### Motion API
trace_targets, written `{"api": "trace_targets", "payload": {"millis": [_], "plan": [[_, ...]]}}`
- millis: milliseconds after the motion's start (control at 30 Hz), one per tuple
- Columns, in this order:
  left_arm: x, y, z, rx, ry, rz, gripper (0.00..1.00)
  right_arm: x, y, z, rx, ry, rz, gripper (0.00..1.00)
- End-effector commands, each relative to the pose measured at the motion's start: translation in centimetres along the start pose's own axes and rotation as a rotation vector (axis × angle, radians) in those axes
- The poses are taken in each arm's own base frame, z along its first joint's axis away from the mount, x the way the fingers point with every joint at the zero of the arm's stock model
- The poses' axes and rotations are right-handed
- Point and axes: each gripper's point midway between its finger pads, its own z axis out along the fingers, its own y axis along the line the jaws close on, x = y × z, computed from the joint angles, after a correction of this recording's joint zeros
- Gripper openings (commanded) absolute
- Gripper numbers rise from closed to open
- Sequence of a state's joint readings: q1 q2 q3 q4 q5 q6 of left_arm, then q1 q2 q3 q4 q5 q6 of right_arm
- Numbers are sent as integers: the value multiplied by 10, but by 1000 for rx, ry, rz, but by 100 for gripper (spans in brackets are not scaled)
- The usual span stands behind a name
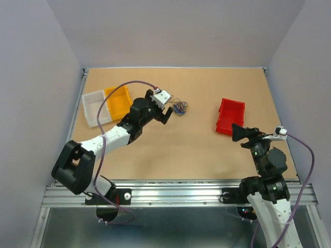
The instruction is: Untangle the cables
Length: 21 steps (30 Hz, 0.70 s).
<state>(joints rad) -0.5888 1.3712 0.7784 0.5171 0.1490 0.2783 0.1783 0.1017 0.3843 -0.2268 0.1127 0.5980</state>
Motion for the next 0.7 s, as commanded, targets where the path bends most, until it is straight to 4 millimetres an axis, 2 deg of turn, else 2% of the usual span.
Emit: {"api": "trace_targets", "payload": {"millis": [0,33,67,100,133,167,267,300,333,400,533,567,633,667], "plan": [[-10,5,33,-43,13,27,99,-31,20,-8,-49,-78,0,100],[-5,9,41,-71,36,16,99,-31,20,-9,-51,-79,0,100],[7,7,47,-66,92,7,99,-32,21,-9,-53,-79,2,100],[12,8,65,-69,122,-8,98,-32,23,-10,-63,-77,2,100],[18,8,73,-63,151,-9,98,-31,23,-10,-65,-74,1,100],[30,6,88,-54,206,-18,98,-32,24,-11,-69,-75,2,100],[51,1,105,-30,292,-28,97,-34,26,-12,-75,-78,2,100],[55,0,118,-23,305,-32,96,-34,26,-13,-74,-81,1,100],[64,-2,120,-14,340,-37,96,-35,26,-13,-74,-81,1,100],[69,-3,133,-4,362,-38,94,-36,27,-15,-77,-84,1,100],[87,-14,141,54,413,-40,86,-36,25,-15,-72,-88,0,100],[91,-17,140,69,433,-44,74,-35,25,-15,-71,-87,-2,100],[95,-21,143,97,449,-43,58,-32,24,-14,-72,-75,-6,100],[98,-22,143,102,466,-45,35,-27,23,-11,-69,-52,-20,100]]}}
